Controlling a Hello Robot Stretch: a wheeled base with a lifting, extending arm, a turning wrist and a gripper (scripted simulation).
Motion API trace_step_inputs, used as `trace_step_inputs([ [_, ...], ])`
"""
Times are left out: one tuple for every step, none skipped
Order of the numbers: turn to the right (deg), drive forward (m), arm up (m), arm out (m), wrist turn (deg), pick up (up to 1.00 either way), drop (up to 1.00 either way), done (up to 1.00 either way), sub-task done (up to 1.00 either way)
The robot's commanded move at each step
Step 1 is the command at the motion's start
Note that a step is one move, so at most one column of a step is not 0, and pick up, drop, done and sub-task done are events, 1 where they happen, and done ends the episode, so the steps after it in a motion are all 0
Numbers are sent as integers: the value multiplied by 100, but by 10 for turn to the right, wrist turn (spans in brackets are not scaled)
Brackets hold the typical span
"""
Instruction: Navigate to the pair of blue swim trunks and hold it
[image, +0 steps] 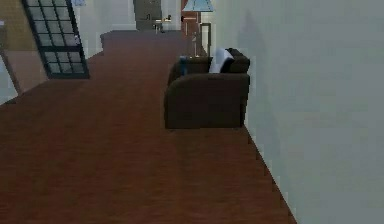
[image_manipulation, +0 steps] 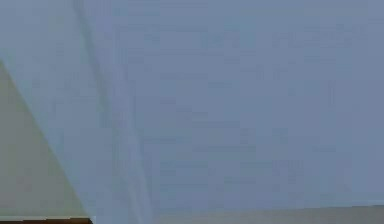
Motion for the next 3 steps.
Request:
trace_step_inputs([
  [-180,0,0,0,0,0,0,0,0],
  [0,45,0,0,0,0,0,0,0],
  [0,100,0,0,0,0,0,0,0],
])
